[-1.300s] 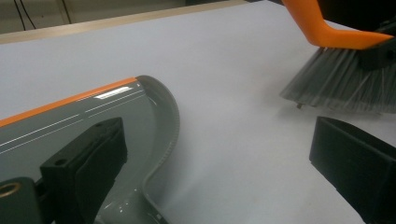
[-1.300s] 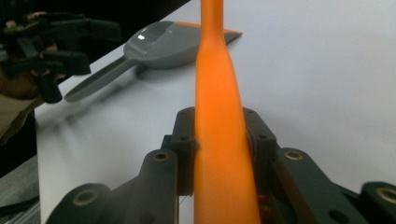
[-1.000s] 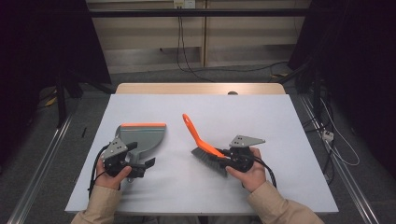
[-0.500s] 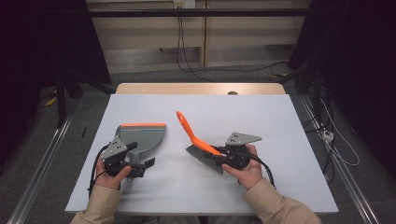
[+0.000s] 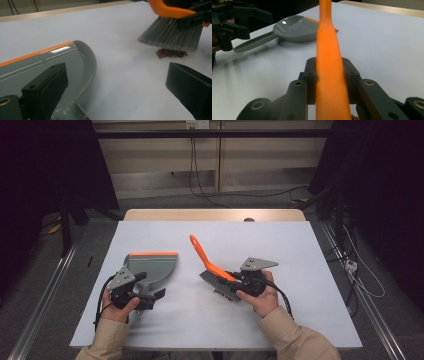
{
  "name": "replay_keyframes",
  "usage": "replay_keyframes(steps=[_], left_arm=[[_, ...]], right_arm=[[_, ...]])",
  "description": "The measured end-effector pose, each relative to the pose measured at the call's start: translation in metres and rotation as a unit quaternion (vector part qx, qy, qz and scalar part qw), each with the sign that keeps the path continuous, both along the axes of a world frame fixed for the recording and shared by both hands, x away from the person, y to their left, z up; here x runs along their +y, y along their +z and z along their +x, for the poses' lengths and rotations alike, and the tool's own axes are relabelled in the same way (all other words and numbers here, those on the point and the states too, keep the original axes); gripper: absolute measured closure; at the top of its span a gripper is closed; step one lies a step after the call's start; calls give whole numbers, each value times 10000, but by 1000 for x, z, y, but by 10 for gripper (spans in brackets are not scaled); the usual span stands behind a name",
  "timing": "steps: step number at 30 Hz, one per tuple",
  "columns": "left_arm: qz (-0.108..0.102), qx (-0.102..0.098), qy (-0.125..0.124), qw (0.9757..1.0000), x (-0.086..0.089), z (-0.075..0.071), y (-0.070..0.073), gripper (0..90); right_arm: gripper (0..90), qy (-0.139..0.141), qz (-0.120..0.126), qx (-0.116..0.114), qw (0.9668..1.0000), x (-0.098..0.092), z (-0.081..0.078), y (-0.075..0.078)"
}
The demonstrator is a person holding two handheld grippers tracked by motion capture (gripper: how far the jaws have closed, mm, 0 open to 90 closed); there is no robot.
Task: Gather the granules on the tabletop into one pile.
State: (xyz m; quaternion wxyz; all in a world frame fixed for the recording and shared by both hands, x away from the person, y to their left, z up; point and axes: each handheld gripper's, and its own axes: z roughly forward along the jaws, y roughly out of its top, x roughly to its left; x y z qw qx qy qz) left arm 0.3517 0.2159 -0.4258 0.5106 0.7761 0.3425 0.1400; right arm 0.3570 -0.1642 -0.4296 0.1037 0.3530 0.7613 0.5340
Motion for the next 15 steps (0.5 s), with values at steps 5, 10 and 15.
replay_keyframes(steps=[5, 10, 15], left_arm=[[-25, 3, -11, 10000, -1, 0, 0, 40], [-34, 1, -3, 10000, 0, 0, 1, 40], [-28, -2, -1, 10000, 0, -1, 2, 40]], right_arm=[[709, -270, 33, 61, 9996, -20, 5, 10], [709, -610, -49, 71, 9981, -42, 10, 15], [708, -927, -362, 135, 9949, -60, 19, 11]])
